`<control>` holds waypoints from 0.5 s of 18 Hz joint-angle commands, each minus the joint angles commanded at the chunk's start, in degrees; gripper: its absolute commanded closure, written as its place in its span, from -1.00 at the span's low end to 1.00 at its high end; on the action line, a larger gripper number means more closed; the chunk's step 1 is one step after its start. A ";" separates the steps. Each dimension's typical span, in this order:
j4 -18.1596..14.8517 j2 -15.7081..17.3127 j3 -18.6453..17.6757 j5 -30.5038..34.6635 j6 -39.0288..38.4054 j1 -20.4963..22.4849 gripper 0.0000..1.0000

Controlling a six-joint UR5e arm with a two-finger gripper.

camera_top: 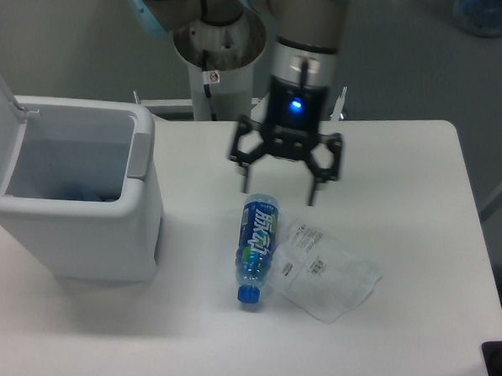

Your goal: Open the trash can

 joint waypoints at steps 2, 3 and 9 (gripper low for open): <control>0.09 -1.76 -1.14 1.75 7.23 1.24 -1.00; 0.09 -2.72 -1.23 2.98 8.83 1.33 -1.00; 0.26 -10.01 0.25 15.27 13.23 1.77 -1.00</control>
